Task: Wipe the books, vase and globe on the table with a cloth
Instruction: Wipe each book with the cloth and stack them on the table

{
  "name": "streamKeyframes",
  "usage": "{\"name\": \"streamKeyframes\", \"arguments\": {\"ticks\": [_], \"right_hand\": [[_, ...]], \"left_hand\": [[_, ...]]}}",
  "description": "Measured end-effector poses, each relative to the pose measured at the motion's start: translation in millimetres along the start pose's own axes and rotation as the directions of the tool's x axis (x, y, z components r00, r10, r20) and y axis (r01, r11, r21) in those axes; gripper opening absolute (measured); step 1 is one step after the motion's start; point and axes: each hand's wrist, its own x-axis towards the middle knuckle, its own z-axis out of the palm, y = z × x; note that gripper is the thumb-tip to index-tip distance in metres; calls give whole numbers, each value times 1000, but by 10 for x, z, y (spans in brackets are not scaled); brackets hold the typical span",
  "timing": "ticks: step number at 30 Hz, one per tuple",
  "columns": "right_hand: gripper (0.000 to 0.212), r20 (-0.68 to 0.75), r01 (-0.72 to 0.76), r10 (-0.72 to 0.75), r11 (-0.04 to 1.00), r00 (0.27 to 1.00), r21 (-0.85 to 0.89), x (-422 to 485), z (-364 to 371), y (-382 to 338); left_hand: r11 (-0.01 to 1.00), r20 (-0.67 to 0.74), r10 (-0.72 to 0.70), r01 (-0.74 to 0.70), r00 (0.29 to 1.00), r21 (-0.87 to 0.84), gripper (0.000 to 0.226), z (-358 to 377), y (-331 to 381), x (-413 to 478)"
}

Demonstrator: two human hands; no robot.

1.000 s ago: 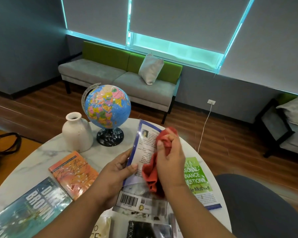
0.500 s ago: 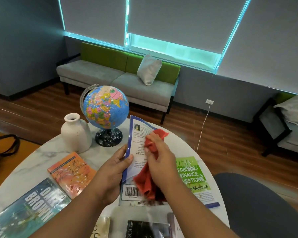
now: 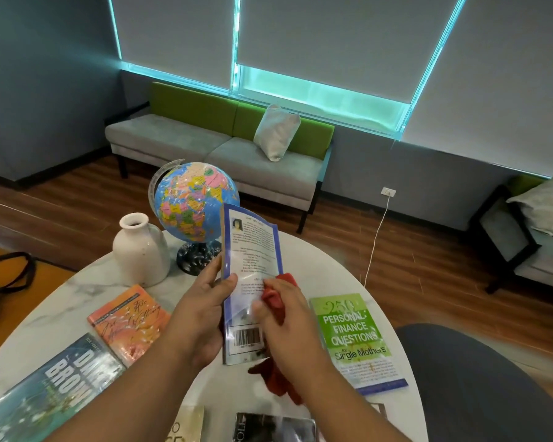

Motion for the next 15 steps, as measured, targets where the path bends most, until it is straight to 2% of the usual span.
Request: {"name": "streamKeyframes", "arguments": {"ticks": [3,5,7,9,12,15], "right_hand": [[108,156,-39,41,999,987,-16,-44,75,-100],[119,175,-52,56,998,983,-29,-24,87,-135],[111,159,-72,62,996,985,55,-4,62,-163],[96,119,-114,84,955,989,275,31,37,-116],[73,76,-171,158,765,984,621,90,-19,-20],[57,65,-215,257,614,964,760,125,-139,70]], "left_hand": [[997,16,-10,9,1000,72,41,26,57,6],[985,97,-13,-3,995,170,41,60,127,-11],[951,155,-25,-25,988,309,38,105,187,-15],[898,186,-43,-44,982,437,34,156,208,14],[840,207,-88,-39,974,541,43,175,160,57],[797,222,-97,-58,970,602,48,100,47,86]]}}
